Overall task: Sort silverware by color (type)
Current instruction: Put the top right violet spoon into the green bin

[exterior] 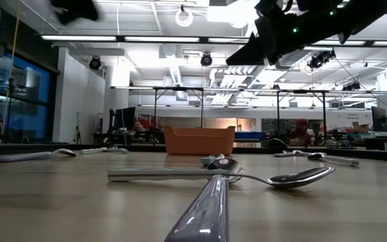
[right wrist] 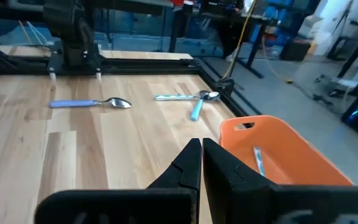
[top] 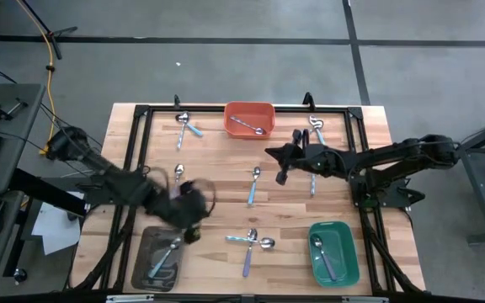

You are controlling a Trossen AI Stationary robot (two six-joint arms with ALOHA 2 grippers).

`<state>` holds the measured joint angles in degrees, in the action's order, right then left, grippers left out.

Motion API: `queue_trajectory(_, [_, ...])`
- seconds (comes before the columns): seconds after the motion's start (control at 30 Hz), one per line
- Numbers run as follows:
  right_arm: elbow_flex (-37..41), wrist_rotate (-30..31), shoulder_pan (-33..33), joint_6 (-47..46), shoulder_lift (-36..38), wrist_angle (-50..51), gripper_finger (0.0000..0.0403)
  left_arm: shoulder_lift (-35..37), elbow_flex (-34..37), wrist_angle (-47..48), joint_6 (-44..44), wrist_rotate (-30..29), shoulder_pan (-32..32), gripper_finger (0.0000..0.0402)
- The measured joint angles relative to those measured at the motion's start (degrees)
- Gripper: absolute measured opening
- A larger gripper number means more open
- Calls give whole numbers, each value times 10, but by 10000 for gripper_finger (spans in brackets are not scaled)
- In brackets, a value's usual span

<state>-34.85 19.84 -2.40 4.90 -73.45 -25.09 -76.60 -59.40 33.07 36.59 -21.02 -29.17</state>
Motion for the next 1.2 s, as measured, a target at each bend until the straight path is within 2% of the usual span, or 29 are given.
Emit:
queue_trajectory(0.13, [0,-19,-9,-14,-6,30,0,2,66,-151,-113,114,112,0])
queue_trajectory(0.27, [0,-19,-9,-14,-9,60,0,-1,126,-264,-185,204,191,0])
queue_trajectory(0.37, [0,-17,-11,-14,-9,67,0,-1,157,-307,-225,237,235,0])
queue_trajectory(0.5, [0,-21,-23,-10,-9,70,0,-1,167,-288,-295,262,278,0])
queue_trajectory(0.6, [0,-50,-46,-17,-9,87,0,-1,182,-298,-352,266,300,0])
queue_trajectory(0.7, [1,-79,-70,-32,-12,116,0,-1,200,-365,-343,290,331,0])
queue_trajectory(0.83, [1,-79,-87,-37,-11,173,0,-1,238,-459,-296,314,353,0])
queue_trajectory(1.03, [-2,-82,-113,-18,-4,190,14,-5,318,-604,-270,282,355,0])
queue_trajectory(1.2, [-51,-76,-171,-112,-3,295,45,-4,357,-660,-234,288,355,0])
